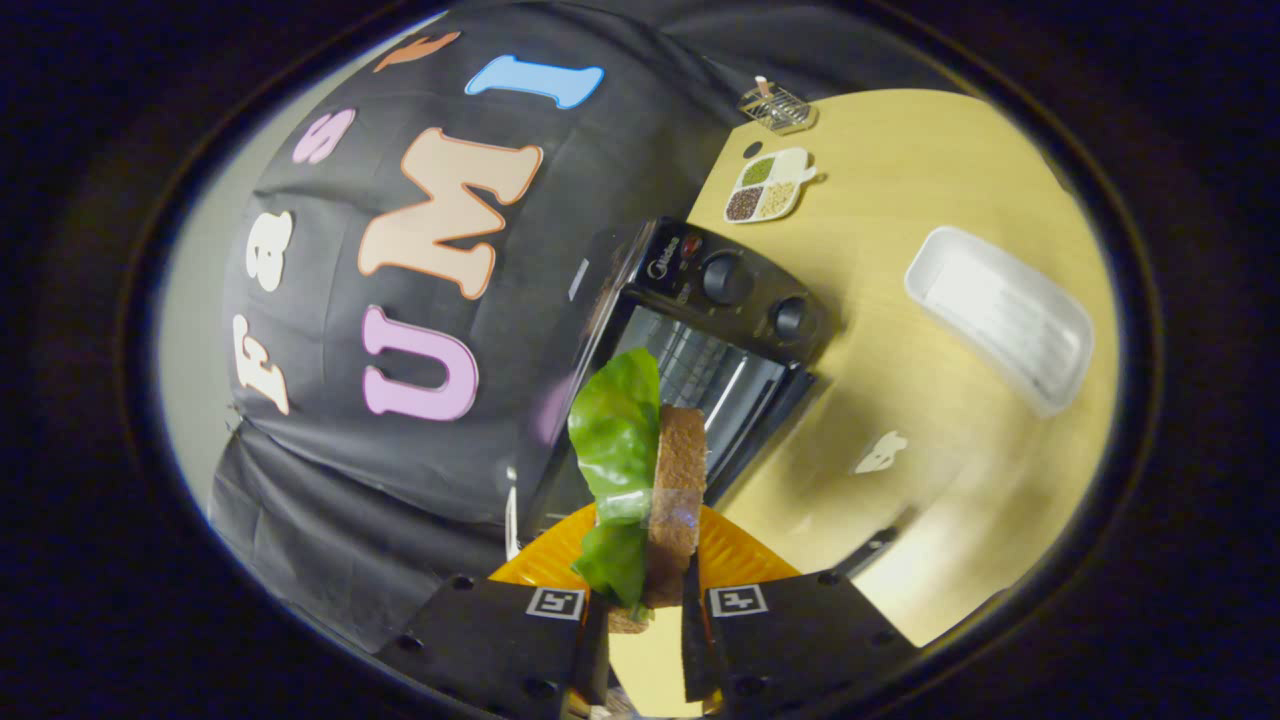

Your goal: Open the toaster oven, put the food inside, and close the toaster oven door.

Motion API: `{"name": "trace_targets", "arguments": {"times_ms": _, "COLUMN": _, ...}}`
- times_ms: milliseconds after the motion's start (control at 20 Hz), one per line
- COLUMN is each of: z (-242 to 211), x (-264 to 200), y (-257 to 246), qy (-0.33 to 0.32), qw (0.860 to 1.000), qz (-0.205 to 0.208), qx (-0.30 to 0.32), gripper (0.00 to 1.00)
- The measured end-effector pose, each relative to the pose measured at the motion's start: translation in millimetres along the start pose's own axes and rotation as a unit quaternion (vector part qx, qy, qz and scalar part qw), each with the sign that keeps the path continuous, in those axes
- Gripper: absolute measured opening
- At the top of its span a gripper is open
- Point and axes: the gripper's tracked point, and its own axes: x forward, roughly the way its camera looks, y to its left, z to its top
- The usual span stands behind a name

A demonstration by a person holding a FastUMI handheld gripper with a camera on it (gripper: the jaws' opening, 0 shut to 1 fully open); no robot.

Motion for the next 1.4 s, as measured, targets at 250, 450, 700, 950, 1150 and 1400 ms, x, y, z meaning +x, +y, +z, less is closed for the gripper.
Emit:
{"name": "trace_targets", "arguments": {"times_ms": 250, "z": -8, "x": 45, "y": 9, "qy": -0.025, "qw": 0.999, "qz": 0.001, "qx": 0.035, "gripper": 0.31}}
{"name": "trace_targets", "arguments": {"times_ms": 450, "z": -4, "x": 75, "y": 5, "qy": -0.05, "qw": 0.997, "qz": -0.015, "qx": 0.053, "gripper": 0.31}}
{"name": "trace_targets", "arguments": {"times_ms": 700, "z": 4, "x": 103, "y": -1, "qy": -0.076, "qw": 0.994, "qz": -0.034, "qx": 0.064, "gripper": 0.31}}
{"name": "trace_targets", "arguments": {"times_ms": 950, "z": 7, "x": 126, "y": -3, "qy": -0.087, "qw": 0.992, "qz": -0.042, "qx": 0.08, "gripper": 0.32}}
{"name": "trace_targets", "arguments": {"times_ms": 1150, "z": 7, "x": 133, "y": -9, "qy": -0.089, "qw": 0.992, "qz": -0.051, "qx": 0.079, "gripper": 0.39}}
{"name": "trace_targets", "arguments": {"times_ms": 1400, "z": 9, "x": 125, "y": -18, "qy": -0.087, "qw": 0.993, "qz": -0.063, "qx": 0.039, "gripper": 0.57}}
